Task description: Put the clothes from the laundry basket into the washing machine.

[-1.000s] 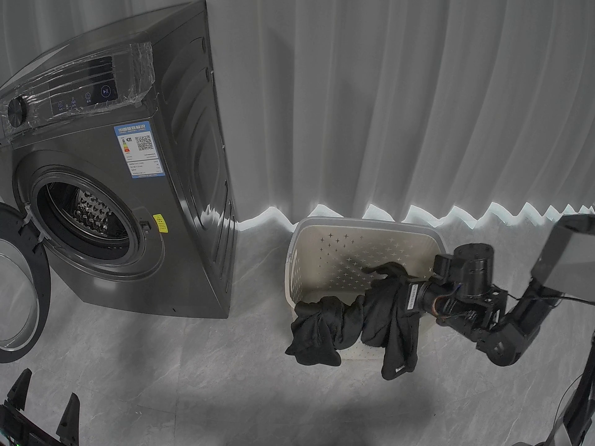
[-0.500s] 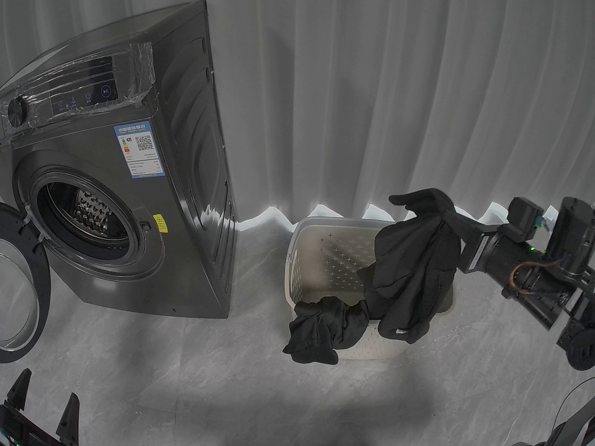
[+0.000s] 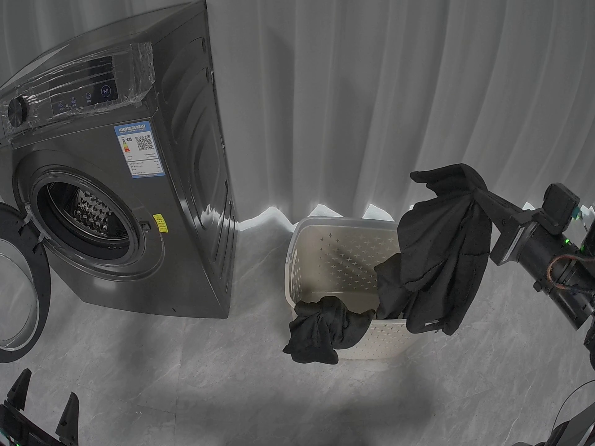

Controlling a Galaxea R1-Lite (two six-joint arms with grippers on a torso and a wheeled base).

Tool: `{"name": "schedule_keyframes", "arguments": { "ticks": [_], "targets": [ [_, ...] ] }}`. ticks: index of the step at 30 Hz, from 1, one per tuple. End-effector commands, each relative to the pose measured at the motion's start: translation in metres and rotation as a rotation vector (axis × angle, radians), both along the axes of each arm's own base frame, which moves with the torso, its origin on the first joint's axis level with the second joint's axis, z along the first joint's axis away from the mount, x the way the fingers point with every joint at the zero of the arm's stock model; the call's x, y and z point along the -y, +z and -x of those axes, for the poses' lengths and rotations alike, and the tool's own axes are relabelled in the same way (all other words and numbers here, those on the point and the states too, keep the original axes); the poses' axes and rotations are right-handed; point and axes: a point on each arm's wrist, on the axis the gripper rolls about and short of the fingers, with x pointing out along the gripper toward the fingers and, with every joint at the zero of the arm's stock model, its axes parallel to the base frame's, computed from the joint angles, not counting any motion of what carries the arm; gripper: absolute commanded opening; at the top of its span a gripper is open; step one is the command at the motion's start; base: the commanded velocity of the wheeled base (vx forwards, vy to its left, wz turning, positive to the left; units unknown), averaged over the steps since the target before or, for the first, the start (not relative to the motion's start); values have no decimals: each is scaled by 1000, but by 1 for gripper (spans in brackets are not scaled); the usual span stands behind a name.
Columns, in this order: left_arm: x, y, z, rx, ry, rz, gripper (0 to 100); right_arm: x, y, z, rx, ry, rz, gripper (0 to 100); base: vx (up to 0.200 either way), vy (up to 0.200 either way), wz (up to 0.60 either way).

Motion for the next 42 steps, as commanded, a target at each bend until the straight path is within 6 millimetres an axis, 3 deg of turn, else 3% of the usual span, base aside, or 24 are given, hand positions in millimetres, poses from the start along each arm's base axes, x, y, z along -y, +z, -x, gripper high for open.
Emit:
{"name": "schedule_keyframes", "arguments": {
  "ticks": [1,11,42],
  "targets": [
    [0,-5,0,0,1,0,100,6,7,9,31,2,-15,0,-200,0,0],
    [0,-5,0,0,-1,2,100,-1,-5,16,-4,62,7,0,-80,0,0],
    [0,-5,0,0,1,5,100,-21,-7,22,-1,197,-8,0,0,200,0]
  ]
}}
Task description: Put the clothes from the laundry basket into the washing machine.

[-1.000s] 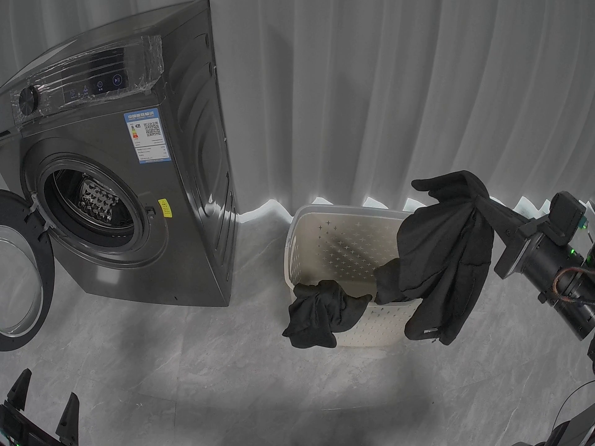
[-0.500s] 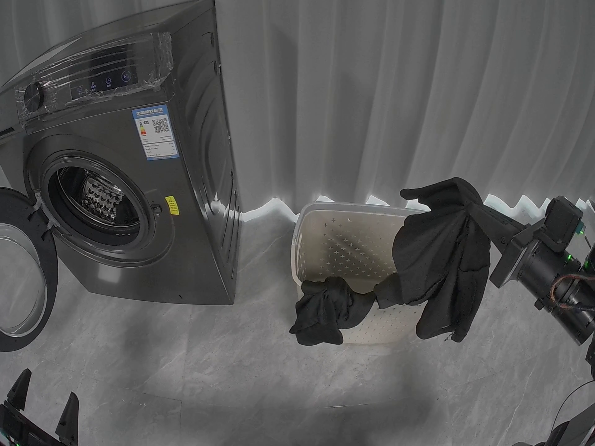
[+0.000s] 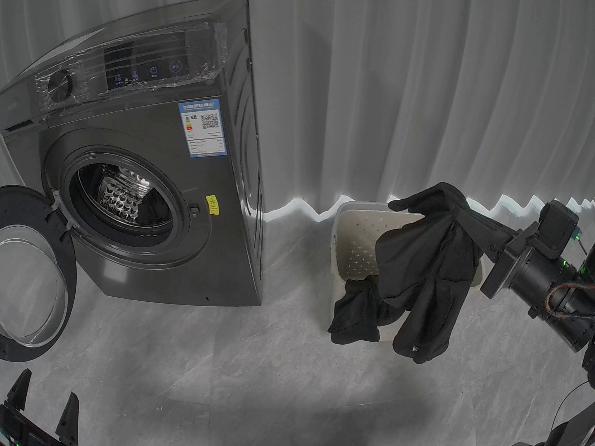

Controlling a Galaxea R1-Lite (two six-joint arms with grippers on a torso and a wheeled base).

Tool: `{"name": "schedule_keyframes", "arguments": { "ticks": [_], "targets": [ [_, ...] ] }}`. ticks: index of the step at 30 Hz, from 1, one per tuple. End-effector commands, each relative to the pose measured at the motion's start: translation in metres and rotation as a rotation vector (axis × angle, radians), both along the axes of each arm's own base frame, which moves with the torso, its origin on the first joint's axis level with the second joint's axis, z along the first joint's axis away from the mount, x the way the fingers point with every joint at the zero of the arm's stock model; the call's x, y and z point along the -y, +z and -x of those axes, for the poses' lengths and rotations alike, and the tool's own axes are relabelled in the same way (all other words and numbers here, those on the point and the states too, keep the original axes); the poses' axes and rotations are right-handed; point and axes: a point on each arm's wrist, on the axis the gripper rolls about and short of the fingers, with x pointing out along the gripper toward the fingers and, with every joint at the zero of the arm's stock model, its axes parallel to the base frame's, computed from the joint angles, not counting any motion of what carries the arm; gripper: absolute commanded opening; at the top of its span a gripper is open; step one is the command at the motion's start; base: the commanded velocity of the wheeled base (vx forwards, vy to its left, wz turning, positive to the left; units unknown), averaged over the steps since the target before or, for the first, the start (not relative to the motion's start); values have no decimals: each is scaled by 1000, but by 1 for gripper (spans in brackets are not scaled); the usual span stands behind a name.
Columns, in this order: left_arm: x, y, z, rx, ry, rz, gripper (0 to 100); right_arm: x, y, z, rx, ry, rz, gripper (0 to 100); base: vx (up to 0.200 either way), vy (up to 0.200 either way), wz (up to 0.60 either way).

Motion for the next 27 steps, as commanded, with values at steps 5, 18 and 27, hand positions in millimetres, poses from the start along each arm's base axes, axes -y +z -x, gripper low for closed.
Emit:
{"name": "schedule_keyframes", "arguments": {
  "ticks": [5,18,27],
  "targets": [
    [0,-5,0,0,1,-1,100,-8,5,6,51,78,-31,0,0,200,0],
    [0,-5,0,0,0,-3,100,-8,-6,-10,21,38,1,0,0,138,0],
    [0,-5,0,0,0,-3,100,-1,-6,-19,10,-95,2,0,0,0,0]
  ]
}}
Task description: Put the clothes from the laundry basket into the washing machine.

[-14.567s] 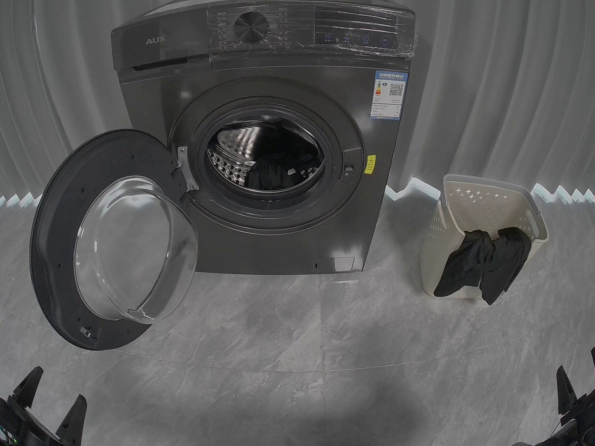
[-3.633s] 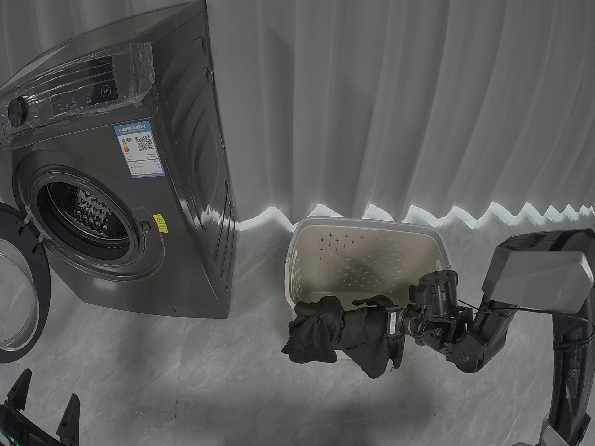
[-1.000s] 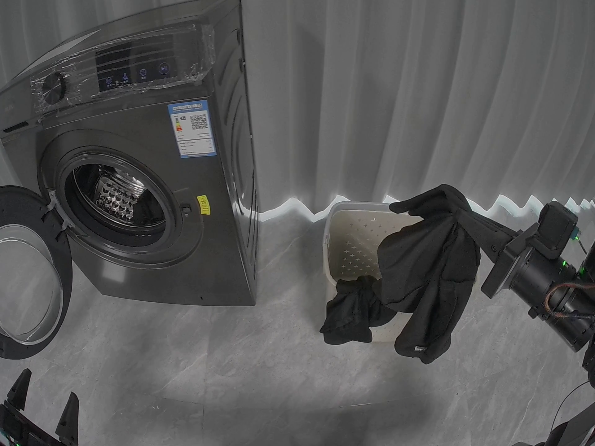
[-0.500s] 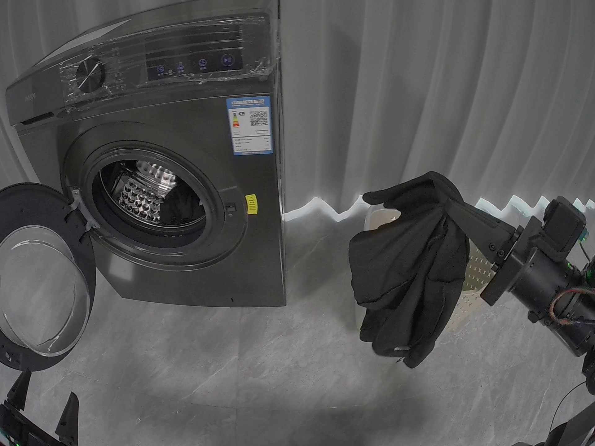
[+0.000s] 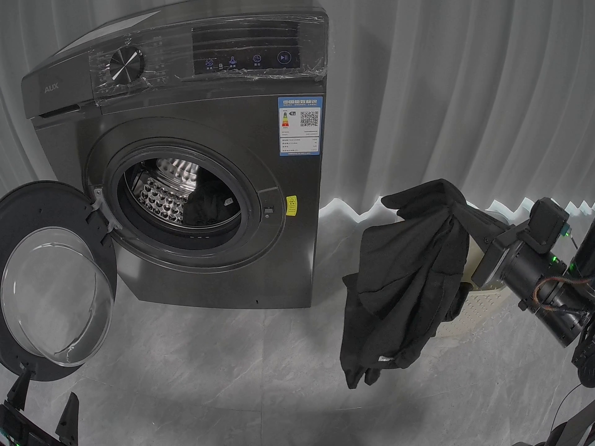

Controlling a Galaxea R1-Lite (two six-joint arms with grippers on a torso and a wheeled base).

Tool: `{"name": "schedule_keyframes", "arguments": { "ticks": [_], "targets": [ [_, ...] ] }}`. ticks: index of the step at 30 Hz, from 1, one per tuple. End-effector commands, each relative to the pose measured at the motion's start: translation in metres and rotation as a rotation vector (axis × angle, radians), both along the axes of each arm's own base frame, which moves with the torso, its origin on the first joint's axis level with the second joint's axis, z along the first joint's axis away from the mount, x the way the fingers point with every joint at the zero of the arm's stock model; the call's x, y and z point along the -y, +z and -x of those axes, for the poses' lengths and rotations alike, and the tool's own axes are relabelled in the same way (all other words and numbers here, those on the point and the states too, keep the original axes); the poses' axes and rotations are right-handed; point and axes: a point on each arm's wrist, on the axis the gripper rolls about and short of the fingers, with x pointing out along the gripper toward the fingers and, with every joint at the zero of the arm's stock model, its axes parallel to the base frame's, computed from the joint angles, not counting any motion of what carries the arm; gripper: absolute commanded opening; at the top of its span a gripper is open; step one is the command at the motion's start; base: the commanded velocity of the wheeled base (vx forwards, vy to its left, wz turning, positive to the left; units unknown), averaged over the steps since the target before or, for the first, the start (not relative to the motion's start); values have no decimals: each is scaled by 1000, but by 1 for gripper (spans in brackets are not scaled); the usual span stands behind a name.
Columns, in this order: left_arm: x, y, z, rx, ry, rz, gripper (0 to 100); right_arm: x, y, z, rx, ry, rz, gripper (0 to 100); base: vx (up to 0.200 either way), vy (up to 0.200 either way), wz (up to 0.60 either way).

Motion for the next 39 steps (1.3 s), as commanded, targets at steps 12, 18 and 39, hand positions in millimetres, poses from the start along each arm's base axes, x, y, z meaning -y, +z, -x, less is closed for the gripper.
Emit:
{"name": "schedule_keyframes", "arguments": {
  "ticks": [12,18,39],
  "targets": [
    [0,-5,0,0,0,0,100,6,-4,-15,-19,-123,6,0,-167,0,0],
    [0,-5,0,0,0,0,100,4,-7,-12,-31,-102,15,0,-67,0,0],
    [0,-5,0,2,0,3,100,2,-8,-11,-33,-85,18,0,0,152,0]
  ]
}}
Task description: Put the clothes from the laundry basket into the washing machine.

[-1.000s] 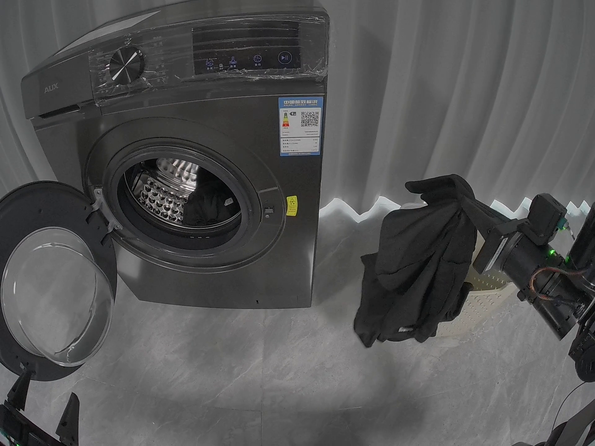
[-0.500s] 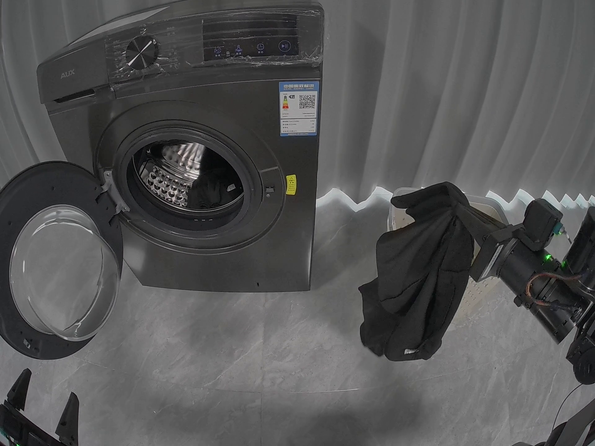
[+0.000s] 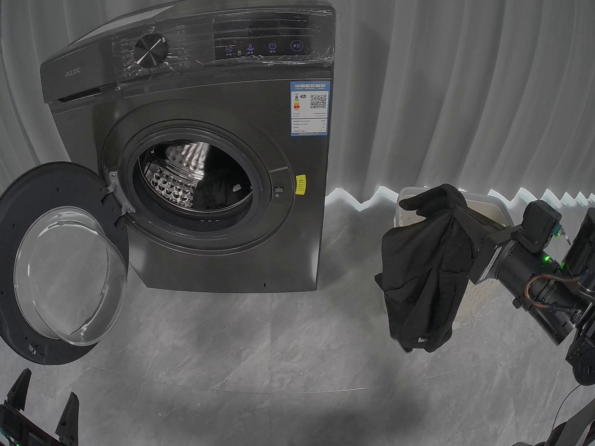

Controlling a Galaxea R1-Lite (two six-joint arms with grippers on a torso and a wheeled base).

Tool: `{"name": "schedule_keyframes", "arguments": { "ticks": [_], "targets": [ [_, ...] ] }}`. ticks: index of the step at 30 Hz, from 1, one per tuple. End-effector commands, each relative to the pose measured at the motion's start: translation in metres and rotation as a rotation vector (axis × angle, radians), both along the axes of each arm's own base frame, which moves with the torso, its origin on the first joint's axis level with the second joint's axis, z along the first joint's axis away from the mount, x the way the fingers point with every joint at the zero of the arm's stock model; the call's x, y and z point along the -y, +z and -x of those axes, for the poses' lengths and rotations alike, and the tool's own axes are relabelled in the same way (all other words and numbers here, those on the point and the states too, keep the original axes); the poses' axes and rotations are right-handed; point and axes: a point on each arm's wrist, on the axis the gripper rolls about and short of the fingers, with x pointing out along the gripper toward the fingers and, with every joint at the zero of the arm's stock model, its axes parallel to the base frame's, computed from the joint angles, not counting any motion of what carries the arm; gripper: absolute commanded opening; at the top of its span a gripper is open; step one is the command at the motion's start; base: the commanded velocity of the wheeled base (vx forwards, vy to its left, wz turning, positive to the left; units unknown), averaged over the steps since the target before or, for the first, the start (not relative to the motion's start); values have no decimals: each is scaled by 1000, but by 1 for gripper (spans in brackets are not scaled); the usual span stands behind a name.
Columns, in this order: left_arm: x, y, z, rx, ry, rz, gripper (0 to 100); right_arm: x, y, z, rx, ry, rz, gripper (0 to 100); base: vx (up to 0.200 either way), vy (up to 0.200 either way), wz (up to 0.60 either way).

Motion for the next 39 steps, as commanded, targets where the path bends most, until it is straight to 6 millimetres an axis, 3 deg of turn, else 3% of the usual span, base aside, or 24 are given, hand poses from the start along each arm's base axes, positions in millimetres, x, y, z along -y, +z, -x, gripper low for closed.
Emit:
{"name": "schedule_keyframes", "arguments": {
  "ticks": [1,5,26,39],
  "targets": [
    [0,-5,0,0,1,1,100,0,0,0,1,0,0,0,0,200,0],
    [0,-5,0,0,1,1,100,-1,0,1,1,5,0,0,0,200,0],
    [0,-5,0,-1,1,-2,100,-3,0,2,-2,15,-4,0,-29,0,0],
    [0,-5,0,-2,-2,-7,100,-7,0,4,-4,38,-4,0,0,200,0]
  ]
}}
